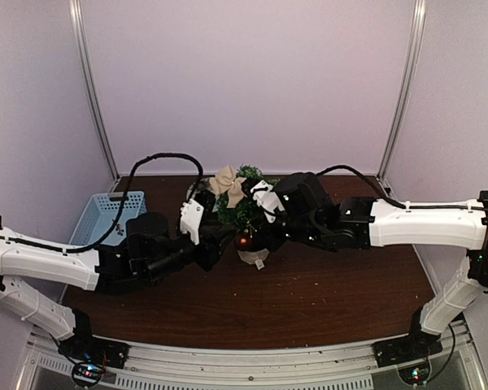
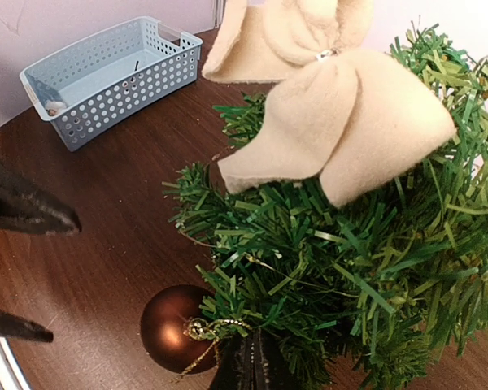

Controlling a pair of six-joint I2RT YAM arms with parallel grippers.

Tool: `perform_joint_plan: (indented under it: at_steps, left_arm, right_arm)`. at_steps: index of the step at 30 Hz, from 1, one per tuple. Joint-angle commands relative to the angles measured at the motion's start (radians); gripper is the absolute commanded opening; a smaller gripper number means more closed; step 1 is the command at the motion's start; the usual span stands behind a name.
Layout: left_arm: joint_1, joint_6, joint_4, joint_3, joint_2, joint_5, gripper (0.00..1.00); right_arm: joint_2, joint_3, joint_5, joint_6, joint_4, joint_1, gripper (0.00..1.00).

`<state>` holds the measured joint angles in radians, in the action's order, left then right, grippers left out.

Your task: Decorate the small christmas tree

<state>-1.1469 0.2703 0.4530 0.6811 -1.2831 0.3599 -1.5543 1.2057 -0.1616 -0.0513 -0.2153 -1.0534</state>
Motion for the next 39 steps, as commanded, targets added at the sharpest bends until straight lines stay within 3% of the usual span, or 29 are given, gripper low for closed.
perform_joint_plan:
  at_steps: [1, 13, 26, 39]
  left_arm:
    - [0.017, -0.169, 0.045, 0.005, -0.022, -0.192, 0.36]
    - [0.099, -0.143, 0.099, 0.066, -0.144, -0.306, 0.27]
    - [0.103, -0.169, 0.071, 0.160, -0.226, -0.293, 0.30]
    - [0.115, -0.144, 0.025, 0.160, -0.245, -0.237, 0.19]
  right_arm:
    - [0.018, 0.012, -0.015, 0.011, -0.021, 0.010, 0.01]
    - [0.023, 0.018, -0.017, 0.009, -0.031, 0.013, 0.01]
    - [0.029, 0.020, -0.015, 0.008, -0.033, 0.015, 0.01]
    - [0.037, 0.022, -0.016, 0.010, -0.038, 0.015, 0.02]
